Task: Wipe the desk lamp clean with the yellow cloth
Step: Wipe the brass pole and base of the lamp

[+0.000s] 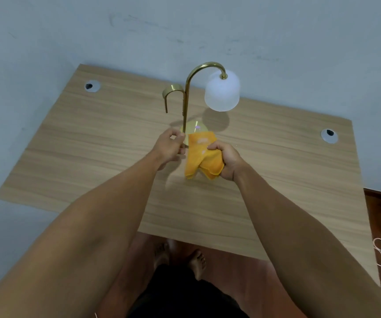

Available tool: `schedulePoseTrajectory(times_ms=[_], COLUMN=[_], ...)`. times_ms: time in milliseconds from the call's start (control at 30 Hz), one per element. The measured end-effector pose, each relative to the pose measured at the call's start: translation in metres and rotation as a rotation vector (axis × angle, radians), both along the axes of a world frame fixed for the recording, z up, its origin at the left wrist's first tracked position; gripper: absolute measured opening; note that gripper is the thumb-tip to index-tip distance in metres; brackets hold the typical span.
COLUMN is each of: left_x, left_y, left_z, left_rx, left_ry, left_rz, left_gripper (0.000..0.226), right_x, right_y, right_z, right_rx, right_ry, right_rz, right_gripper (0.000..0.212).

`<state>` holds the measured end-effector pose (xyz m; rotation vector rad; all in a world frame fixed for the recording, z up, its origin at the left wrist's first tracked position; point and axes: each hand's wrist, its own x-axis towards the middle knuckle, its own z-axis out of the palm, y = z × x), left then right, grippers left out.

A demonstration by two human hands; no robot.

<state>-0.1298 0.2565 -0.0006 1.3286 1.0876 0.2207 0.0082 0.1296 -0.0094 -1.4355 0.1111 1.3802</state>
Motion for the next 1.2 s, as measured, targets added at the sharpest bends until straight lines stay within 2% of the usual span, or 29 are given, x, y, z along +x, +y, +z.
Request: schedulePoseTrajectory(times_ms=[33, 100, 233, 367, 500, 600, 700, 800, 867, 1033, 1200], left_x=[0.002, 0.007, 0.020, 0.031, 0.039, 0.044, 0.042, 0.041, 0.041, 0.040, 0.041], left_y=[0.004, 0.016, 0.031, 0.034, 0.032, 0.033, 0.037, 0.041, 0.041, 0.039, 0.042], left_z=[-0.001, -0.009, -0.015, -0.019, -0.028, -0.029, -0.034, -0.034, -0.032, -0.032, -0.038], left_rx=[0.045, 0.148, 0.304, 0.491, 0.546, 0.701, 0.815, 0.870, 0.889, 0.904, 0.941], left_ry=[0.002, 0.025, -0.002, -0.061, -0.127, -0.111, -0.069, -0.039, -0.038, -0.032, 0.011], left_rz=[0.036, 0.060, 0.055, 0.020, 0.038, -0.012, -0.038, -0.068, -0.069, -0.047, -0.052], left_gripper=[0.014, 0.034, 0.059, 0.057, 0.044, 0.028, 0.024, 0.027, 0.029, 0.030, 0.036], right_x=[0.007, 0.023, 0.046, 0.059, 0.044, 0.029, 0.016, 0.015, 0.016, 0.010, 0.000], right_y=[0.001, 0.003, 0.020, 0.048, 0.080, 0.095, 0.094, 0.085, 0.077, 0.062, 0.063], right_z=[-0.003, -0.009, -0.012, -0.031, -0.044, -0.064, -0.087, -0.105, -0.113, -0.122, -0.135], right_rx=[-0.029, -0.061, -0.036, -0.036, 0.014, -0.042, -0.108, -0.062, -0.027, 0.019, -0.041], right_ry=[-0.081, -0.266, -0.643, -0.954, -1.011, -1.068, -1.294, -1.493, -1.556, -1.676, -1.865], right_rz=[-0.069, -0.172, -0.171, -0.098, -0.010, 0.258, 0.563, 0.731, 0.772, 0.769, 0.661], right_gripper=[0.038, 0.018, 0.008, 0.014, 0.030, 0.043, 0.058, 0.072, 0.076, 0.060, 0.070])
